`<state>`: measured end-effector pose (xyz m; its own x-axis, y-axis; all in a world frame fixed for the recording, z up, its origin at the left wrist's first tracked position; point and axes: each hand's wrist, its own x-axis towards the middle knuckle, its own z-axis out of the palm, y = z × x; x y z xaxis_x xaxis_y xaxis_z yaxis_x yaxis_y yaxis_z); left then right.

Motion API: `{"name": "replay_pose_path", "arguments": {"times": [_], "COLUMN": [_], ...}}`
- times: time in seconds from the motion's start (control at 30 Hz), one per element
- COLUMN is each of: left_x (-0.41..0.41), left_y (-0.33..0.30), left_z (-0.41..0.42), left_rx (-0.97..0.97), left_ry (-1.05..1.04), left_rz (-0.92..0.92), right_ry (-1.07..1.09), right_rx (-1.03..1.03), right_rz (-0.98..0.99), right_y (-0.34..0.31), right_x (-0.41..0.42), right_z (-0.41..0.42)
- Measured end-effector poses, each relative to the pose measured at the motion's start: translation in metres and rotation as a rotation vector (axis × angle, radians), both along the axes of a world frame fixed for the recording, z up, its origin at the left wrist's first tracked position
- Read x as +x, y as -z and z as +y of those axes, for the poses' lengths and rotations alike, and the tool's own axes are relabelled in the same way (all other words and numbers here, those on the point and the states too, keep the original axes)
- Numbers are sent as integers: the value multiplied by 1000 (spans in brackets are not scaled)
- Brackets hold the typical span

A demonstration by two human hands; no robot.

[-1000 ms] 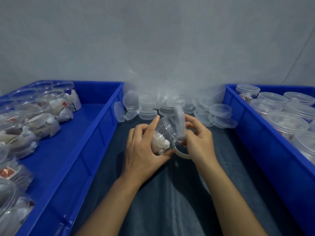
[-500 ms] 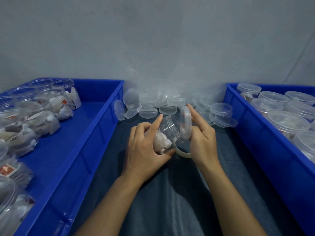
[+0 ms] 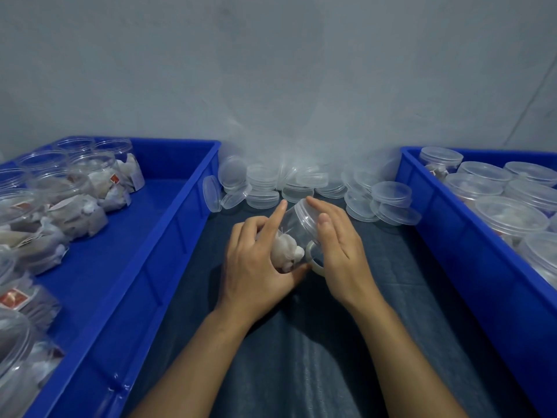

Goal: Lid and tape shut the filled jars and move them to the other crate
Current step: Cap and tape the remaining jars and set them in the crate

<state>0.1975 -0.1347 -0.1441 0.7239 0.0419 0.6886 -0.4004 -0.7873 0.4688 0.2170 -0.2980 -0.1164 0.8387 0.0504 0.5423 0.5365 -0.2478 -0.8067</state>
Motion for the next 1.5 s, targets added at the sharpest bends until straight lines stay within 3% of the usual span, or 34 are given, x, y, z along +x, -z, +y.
{"name": "replay_pose_path", "arguments": {"times": [0.23, 0.47, 0.63, 0.73, 0.97, 1.1, 1.23, 1.37, 1.5], "left_x": [-5, -7, -4, -6, -4, -1, 0, -3, -3], "left_y": [-4, -7, -8, -7, -7, -4, -5, -5, -7], "left_z": [1, 6, 8, 4, 3, 9, 15, 15, 11], "left_rx": [-96, -365, -556, -513, -82, -198, -338, -337, -215], "left_ry": [27, 247, 430, 402, 46, 23, 147, 310, 197], "left_rz": [3, 295, 383, 346, 61, 137, 243, 318, 252], "right_ry": [-44, -72, -104, -107, 49, 32, -151, -269, -117], "right_rx": [161, 198, 194, 177, -44, -64, 32, 70, 88], "right_rz": [140, 79, 69, 66, 105, 163, 181, 182, 218], "right_y": [7, 3, -1, -2, 1, -3, -7, -9, -10], "right_x": [4, 2, -1, 0, 1, -1, -2, -3, -4], "right_z": [-1, -4, -7, -7, -5, -11, -17, -17, -13]}}
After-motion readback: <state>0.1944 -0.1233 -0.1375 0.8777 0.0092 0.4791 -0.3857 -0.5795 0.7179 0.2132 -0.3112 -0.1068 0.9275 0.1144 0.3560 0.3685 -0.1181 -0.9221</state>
